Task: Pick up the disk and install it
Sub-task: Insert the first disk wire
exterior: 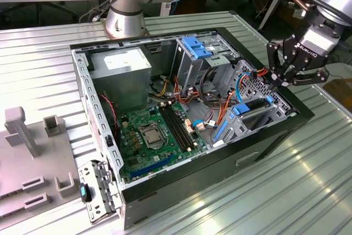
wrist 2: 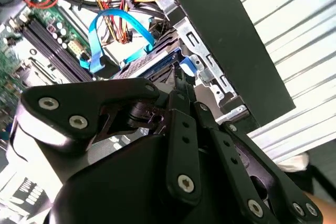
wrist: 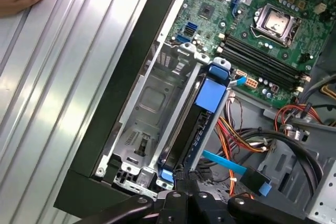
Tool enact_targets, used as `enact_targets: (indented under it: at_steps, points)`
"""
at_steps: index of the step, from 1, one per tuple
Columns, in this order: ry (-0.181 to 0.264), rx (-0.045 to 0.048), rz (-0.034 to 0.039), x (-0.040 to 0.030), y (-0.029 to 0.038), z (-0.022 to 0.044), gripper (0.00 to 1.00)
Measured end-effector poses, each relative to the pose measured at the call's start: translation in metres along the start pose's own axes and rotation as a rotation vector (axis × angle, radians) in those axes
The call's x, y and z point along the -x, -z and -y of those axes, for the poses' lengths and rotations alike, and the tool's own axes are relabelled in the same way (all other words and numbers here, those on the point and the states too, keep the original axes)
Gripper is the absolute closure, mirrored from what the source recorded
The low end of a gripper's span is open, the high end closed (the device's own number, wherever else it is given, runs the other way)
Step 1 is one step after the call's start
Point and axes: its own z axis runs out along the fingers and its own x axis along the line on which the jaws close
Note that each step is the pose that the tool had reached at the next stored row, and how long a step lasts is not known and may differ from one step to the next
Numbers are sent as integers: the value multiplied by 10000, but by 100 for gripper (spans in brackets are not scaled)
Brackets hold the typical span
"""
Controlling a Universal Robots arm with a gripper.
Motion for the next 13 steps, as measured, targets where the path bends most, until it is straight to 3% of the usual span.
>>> enact_targets:
  at_steps: [2,6,13]
  points:
    - [711,18,9,13,-2,6,89]
    - [1542,38,18,4,-2,33,89]
    - [1836,49,14,42,-3,125,89]
